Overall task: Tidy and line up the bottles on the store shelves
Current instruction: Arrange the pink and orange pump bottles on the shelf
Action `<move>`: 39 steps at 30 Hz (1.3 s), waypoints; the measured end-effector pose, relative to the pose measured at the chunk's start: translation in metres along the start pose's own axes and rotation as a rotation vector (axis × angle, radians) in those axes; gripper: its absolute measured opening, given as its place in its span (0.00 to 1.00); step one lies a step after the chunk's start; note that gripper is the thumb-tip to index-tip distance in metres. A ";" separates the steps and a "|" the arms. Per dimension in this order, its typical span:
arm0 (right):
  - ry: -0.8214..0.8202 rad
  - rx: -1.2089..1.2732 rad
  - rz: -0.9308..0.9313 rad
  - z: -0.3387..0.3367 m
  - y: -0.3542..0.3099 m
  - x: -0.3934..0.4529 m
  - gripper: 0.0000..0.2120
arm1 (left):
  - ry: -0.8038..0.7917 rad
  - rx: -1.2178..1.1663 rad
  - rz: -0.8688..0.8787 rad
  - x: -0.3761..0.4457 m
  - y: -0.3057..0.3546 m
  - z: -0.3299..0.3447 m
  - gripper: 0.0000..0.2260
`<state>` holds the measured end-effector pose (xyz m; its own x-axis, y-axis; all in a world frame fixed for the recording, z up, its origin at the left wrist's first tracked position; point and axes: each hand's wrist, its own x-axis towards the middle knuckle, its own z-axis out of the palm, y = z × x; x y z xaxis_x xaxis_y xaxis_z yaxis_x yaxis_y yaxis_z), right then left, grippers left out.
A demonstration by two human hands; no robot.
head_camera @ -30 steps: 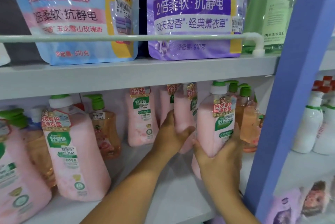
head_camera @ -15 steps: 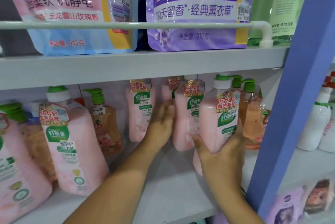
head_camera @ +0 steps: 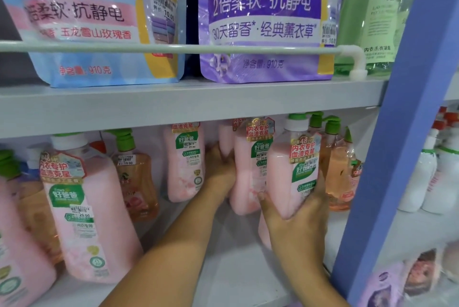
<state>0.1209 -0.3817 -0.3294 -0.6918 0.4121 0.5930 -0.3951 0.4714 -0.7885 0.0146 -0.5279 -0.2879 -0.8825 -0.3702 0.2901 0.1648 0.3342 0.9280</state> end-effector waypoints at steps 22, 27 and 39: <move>-0.182 0.154 -0.006 0.021 -0.006 0.000 0.49 | 0.365 -0.118 0.373 -0.041 0.014 -0.061 0.10; -0.175 0.138 0.007 0.017 -0.007 -0.001 0.49 | 0.654 0.213 0.566 -0.019 -0.019 -0.083 0.19; -0.193 0.245 0.086 0.020 0.006 -0.001 0.42 | 0.251 -0.006 -0.068 0.012 -0.059 -0.081 0.17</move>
<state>0.1073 -0.3949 -0.3380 -0.8215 0.2762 0.4988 -0.4475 0.2298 -0.8642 0.0301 -0.6228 -0.3205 -0.7550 -0.5951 0.2754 0.1122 0.2965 0.9484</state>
